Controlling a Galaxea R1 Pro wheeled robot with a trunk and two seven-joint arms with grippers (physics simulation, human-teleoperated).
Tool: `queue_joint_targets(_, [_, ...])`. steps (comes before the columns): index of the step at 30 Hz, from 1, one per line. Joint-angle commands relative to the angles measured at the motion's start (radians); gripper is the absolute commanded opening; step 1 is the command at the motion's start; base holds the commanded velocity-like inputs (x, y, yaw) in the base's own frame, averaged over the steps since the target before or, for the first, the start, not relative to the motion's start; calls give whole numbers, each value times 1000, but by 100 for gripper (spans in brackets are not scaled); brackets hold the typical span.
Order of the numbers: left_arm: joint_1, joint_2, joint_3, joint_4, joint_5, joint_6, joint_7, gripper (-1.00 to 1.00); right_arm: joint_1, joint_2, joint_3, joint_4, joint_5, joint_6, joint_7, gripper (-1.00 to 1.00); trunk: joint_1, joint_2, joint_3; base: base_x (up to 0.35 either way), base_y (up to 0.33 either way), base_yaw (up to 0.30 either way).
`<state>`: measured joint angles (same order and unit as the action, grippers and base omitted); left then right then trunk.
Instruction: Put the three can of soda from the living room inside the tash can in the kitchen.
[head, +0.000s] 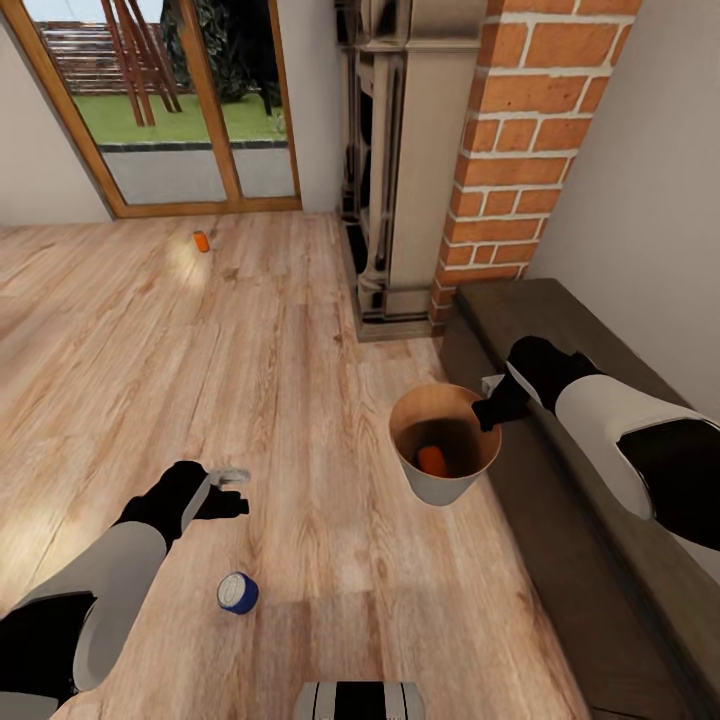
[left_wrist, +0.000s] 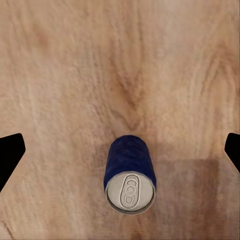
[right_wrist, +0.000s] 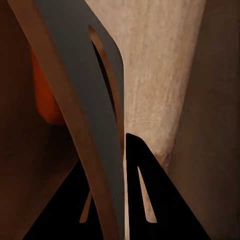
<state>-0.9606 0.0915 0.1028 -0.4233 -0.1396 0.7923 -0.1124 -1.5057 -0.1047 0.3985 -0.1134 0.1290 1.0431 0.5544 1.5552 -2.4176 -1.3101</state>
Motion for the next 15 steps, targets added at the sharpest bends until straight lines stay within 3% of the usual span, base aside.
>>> queue_joint_targets(1, [0,0,0,0,0,0,0,100,-1,0,-11,0,-17,4,6,-100,4,-7,-3,-5,-1,0])
queue_joint_targets(11, [0,-1,0,0,-3,1,0,100,1,3,-10,0,-17,4,6,-100,42,-77,-34,-1,0,0])
queue_joint_targets(15, [0,0,0,0,-5,1,0,100,1,1,-9,0,-16,4,6,-100,46,-83,-49,0,0,0])
